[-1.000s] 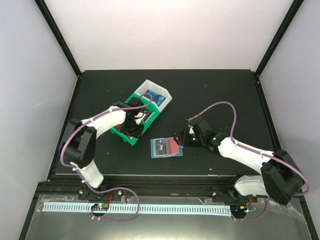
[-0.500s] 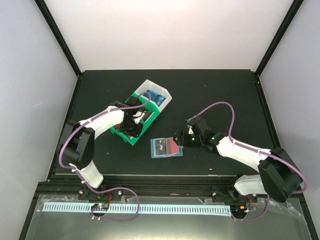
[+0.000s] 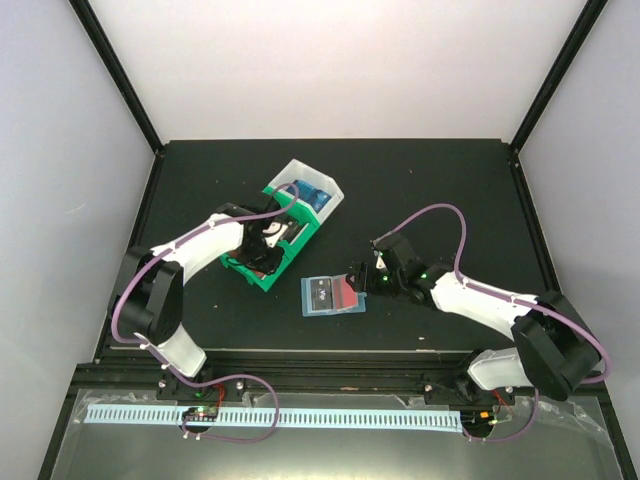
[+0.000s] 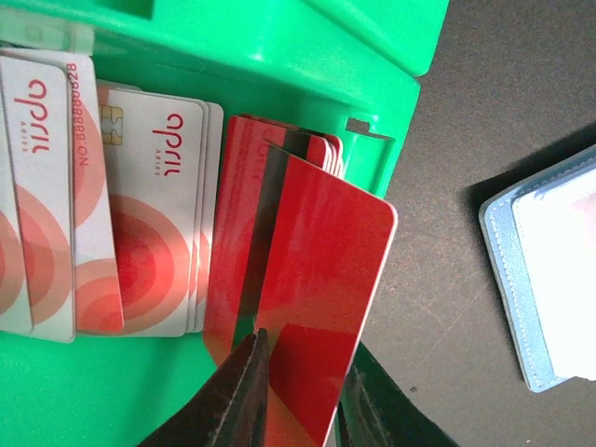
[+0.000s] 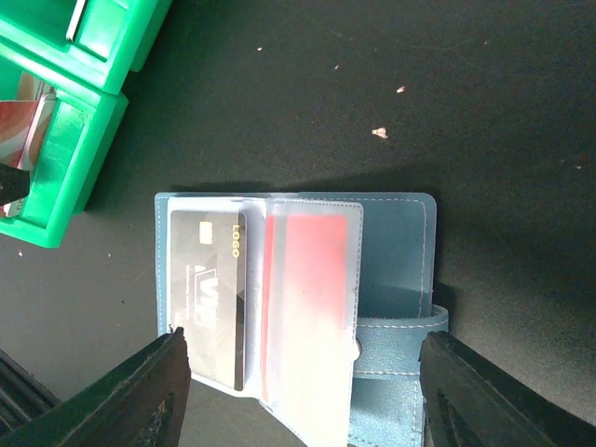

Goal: Put the credit cards into the card holder
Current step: Pick up the credit card from the storage box.

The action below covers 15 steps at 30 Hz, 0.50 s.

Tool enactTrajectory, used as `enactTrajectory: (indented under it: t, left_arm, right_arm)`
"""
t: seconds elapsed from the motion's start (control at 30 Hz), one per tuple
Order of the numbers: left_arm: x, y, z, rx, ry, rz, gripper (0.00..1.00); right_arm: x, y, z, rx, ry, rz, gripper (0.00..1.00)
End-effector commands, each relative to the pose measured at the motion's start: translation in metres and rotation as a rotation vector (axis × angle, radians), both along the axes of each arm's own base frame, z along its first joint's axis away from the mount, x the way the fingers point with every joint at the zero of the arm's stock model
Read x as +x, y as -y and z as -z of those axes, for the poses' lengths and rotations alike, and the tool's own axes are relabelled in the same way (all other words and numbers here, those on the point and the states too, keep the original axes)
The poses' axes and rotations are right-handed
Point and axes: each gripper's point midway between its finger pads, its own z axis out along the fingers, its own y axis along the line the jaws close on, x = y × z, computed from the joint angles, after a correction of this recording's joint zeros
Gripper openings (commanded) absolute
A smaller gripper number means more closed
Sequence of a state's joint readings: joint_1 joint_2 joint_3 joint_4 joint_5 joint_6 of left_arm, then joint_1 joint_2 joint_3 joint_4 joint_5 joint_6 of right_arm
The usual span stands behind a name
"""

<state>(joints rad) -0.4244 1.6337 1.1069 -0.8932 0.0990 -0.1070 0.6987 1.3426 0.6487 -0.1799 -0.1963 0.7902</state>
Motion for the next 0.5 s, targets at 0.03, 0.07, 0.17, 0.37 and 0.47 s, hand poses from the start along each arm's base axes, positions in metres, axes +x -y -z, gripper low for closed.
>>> enactTrajectory:
  t: [0.03,0.07,0.17,0.37,0.47]
  left_arm:
    - [-0.0073,-0.0024,-0.0065,-0.025,-0.013,-0.002,0.17]
    - [-0.0078,-0.0029,-0.0068,-0.023,-0.012,-0.003,0.16]
    - [-0.0086,-0.0035,-0.0088,-0.026,-0.01,-0.005,0.15]
    - [-0.0097,-0.0046,-0.0137,-0.034,-0.002,-0.012,0.11]
    - [-0.011,-0.0046,-0.0147,-0.037,-0.001,-0.013,0.1]
  right_arm:
    - [0.0079,-0.0068,-0.0087,0.024,0.02,-0.003,0.69]
    - [0.0084,-0.0069,-0.0089,0.025,0.02,-0.002,0.69]
    - [0.0084,-0.0073,-0.0094,0.025,0.02,-0.003,0.69]
    - [0.0086,-0.0072,-0.0102,0.023,0.018,-0.002,0.68]
    - [0.0091,-0.0072,-0.011,0.023,0.019,0.0,0.68]
